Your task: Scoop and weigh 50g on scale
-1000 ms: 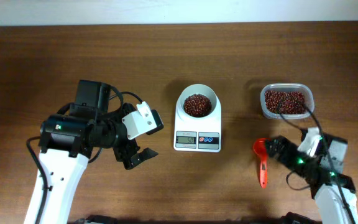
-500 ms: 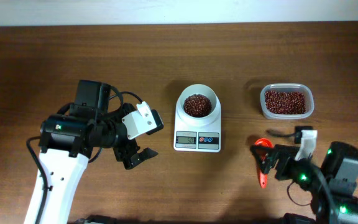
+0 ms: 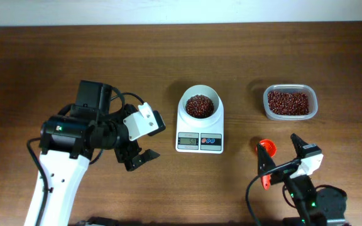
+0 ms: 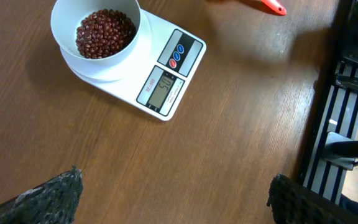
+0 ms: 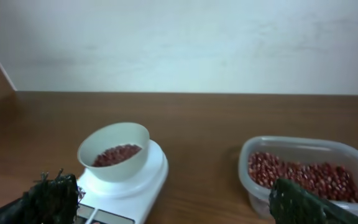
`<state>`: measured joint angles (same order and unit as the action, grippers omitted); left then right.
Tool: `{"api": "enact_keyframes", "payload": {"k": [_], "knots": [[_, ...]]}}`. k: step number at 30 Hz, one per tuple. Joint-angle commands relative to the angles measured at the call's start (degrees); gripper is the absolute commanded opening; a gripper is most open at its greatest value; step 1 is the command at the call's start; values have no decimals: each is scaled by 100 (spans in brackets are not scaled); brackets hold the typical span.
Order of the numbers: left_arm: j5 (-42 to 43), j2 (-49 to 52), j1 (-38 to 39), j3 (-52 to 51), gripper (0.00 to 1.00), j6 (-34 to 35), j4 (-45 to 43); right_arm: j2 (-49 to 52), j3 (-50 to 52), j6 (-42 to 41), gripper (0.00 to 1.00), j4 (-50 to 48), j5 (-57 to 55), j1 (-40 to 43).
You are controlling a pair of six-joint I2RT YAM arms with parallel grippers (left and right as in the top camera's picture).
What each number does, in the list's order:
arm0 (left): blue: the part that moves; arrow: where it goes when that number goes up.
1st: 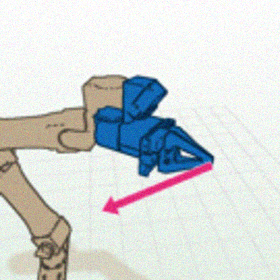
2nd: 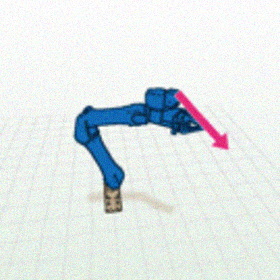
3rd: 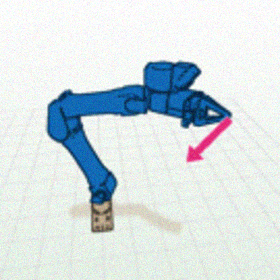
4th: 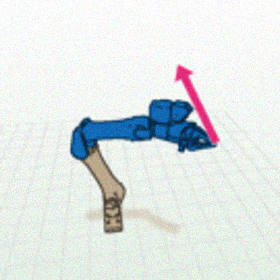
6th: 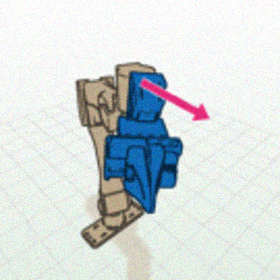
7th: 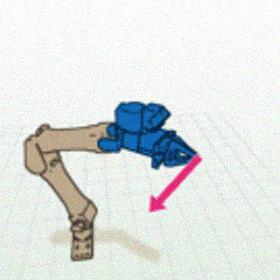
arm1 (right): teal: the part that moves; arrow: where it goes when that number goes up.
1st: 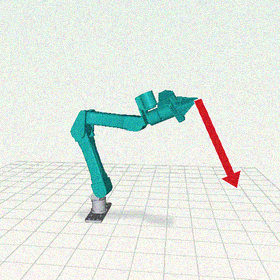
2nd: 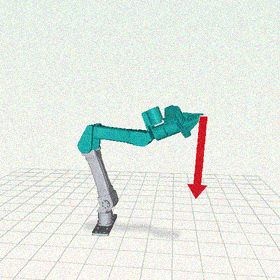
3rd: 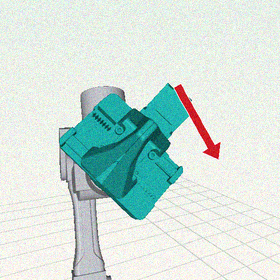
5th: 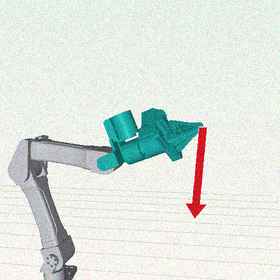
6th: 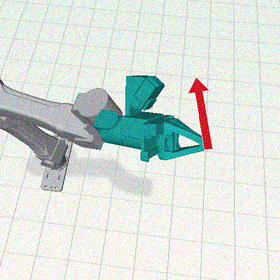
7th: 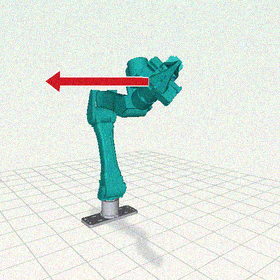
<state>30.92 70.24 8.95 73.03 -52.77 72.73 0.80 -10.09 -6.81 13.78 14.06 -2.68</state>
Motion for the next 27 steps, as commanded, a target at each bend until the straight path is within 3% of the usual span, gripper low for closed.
{"api": "enact_keyframes", "payload": {"k": [1, 8, 13, 27], "knots": [[79, -17, -24, -15, 99, -46, -4, -61, 321, 44, 99, -326, -415, -42], [79, -17, -22, -15, 99, -46, -4, -61, 977, 70, 99, -994, -732, -31], [79, -17, -24, -15, 99, -46, -4, -61, 977, 686, 99, -973, -769, -31], [79, -17, -22, -15, 99, -46, -4, -55, 977, 684, 99, -957, -984, 426]]}}
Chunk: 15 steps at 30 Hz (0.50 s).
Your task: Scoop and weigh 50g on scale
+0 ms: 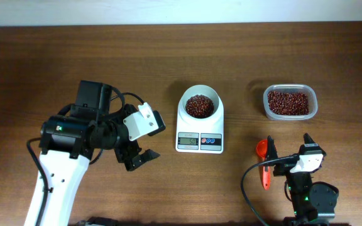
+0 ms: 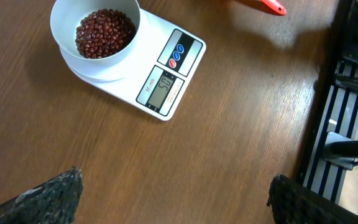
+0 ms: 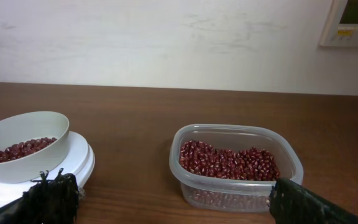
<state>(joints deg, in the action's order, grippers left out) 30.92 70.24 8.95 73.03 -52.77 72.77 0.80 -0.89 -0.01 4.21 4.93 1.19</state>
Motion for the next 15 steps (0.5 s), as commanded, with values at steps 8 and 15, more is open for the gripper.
{"api": "enact_keyframes", "payload": {"k": [8, 15], "knots": [[79, -17, -24, -15, 99, -46, -9, -55, 57, 4, 99, 0, -70, 39], [455, -214, -22, -251, 99, -42, -343, -55, 57, 4, 99, 0, -70, 39]]}}
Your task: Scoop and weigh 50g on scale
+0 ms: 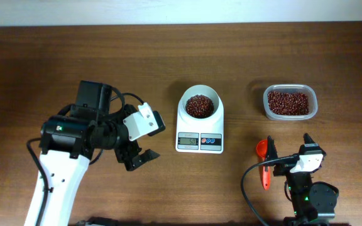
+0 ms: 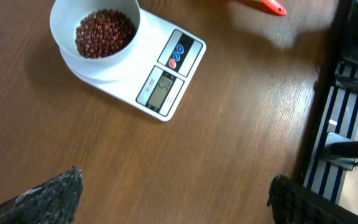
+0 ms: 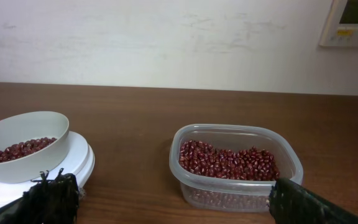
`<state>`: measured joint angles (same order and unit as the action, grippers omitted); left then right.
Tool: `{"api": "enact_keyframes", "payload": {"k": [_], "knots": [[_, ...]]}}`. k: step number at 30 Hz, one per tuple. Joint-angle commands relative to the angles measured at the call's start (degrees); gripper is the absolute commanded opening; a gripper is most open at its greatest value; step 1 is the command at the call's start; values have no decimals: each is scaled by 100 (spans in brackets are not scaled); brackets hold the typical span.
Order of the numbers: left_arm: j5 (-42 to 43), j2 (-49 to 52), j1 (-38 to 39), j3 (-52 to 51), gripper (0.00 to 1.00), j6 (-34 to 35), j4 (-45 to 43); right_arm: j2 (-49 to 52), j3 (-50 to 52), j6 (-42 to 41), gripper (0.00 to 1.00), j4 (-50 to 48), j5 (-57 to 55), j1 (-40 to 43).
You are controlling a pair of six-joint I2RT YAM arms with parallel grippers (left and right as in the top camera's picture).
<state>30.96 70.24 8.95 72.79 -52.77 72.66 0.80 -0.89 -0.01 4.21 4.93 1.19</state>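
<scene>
A white bowl (image 1: 199, 105) of red beans sits on the white scale (image 1: 200, 133). The scale's display (image 2: 163, 87) shows digits that look like 50. A clear tub (image 1: 289, 102) of beans stands to the right. The red scoop (image 1: 264, 158) lies on the table beside my right gripper (image 1: 288, 150), which is open, holds nothing and faces the tub (image 3: 235, 165). My left gripper (image 1: 140, 158) hangs open and empty over the bare table left of the scale. The left wrist view shows the bowl (image 2: 95, 31) and just the scoop's tip (image 2: 270, 5).
The wall runs along the far edge of the table behind the tub. A dark metal frame (image 2: 347, 112) stands past the table's edge in the left wrist view. Bare wood lies between the scale and both grippers.
At first my right gripper pointed between the scale and the tub, open, with the scoop lying by its left finger. Then it had turned to face the tub and drawn back, and it stays so. The left arm has kept still, and the scoop has stayed on the table.
</scene>
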Motion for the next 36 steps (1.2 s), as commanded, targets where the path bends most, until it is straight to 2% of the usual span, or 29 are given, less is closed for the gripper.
{"api": "enact_keyframes", "payload": {"k": [1, 2, 3, 4, 5, 6, 7, 9, 12, 13, 17, 22, 36], "knots": [[334, -654, -22, -688, 99, 369, -1086, -55, 57, 4, 99, 0, -70, 39], [59, -1187, -20, -1357, 99, 1045, -2028, -55, 57, 4, 99, 0, -70, 39], [24, -1784, 4, -2094, 99, 1335, -2876, -55, 57, 4, 99, 0, -70, 39], [-205, -2546, 57, -2929, 99, 1926, -3718, -55, 57, 4, 99, 0, -70, 39], [-772, -3246, 118, -3582, 99, 2874, -4398, -55, 57, 4, 99, 0, -70, 39], [-1014, -3646, 116, -3919, 99, 3309, -4693, -55, 57, 4, 99, 0, -70, 39], [-1209, -4006, 116, -4234, 99, 3530, -5001, -55, 57, 4, 99, 0, -70, 39], [-1816, -4933, 111, -5329, 99, 3976, -6288, -55, 57, 4, 99, 0, -70, 39], [-2636, -5720, 111, -6384, 99, 4516, -7202, -55, 57, 4, 99, 0, -70, 39], [-2903, -5932, 50, -6612, 99, 4745, -7309, -55, 57, 4, 99, 0, -70, 39], [-2800, -6975, -509, -7232, 99, 4758, -7141, -55, 57, 4, 99, -2, -70, 39], [-2778, -6999, -863, -7232, 99, 4256, -6806, -55, 57, 4, 99, 0, -70, 39], [-2841, -6977, -833, -7230, 99, 4262, -6808, -55, 57, 4, 99, 0, -70, 39]]}}
